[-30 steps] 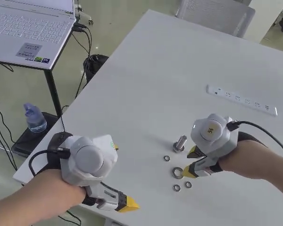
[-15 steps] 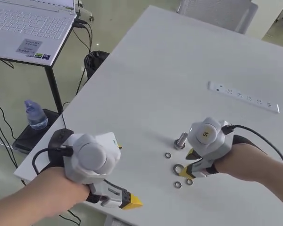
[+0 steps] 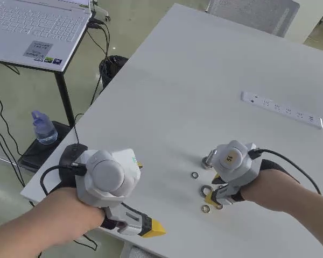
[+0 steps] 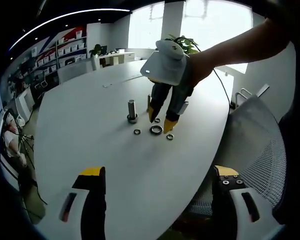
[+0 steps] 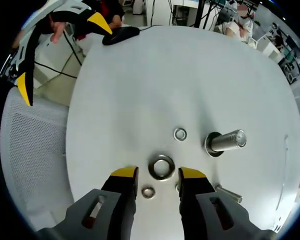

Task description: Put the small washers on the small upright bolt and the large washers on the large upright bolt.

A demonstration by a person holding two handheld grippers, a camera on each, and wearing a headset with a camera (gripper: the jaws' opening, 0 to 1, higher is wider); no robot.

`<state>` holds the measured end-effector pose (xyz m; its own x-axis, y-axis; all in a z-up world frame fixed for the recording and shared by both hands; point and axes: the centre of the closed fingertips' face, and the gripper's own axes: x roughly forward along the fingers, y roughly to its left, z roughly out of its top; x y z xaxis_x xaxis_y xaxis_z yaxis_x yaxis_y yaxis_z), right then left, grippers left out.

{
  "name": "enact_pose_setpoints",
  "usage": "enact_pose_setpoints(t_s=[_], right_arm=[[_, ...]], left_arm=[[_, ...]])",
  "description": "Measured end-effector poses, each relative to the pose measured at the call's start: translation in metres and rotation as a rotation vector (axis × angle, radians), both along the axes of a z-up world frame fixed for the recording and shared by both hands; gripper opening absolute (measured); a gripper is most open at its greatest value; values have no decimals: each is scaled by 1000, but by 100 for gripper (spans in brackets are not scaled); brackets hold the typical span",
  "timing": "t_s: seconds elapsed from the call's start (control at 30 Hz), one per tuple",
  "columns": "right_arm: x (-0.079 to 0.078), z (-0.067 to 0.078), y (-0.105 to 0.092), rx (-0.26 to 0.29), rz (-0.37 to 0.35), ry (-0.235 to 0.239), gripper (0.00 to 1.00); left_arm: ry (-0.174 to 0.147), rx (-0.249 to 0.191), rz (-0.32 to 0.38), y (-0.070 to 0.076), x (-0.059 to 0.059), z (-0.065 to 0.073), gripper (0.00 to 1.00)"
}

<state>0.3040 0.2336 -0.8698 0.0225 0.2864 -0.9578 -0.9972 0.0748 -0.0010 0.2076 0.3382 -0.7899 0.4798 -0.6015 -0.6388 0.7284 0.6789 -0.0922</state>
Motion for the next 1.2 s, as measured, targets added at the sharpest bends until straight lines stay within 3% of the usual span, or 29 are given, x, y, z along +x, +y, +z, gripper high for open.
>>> enact_pose_setpoints(t_s=[0.73,1.2], right_arm=[[2,-9,-4,-27,27,0,33],[2,-10,-5,-55,47,-5,25]], left_arm=[[17,8,18,9,-1,-3,85],[25,6,22,7,-3,-6,84]])
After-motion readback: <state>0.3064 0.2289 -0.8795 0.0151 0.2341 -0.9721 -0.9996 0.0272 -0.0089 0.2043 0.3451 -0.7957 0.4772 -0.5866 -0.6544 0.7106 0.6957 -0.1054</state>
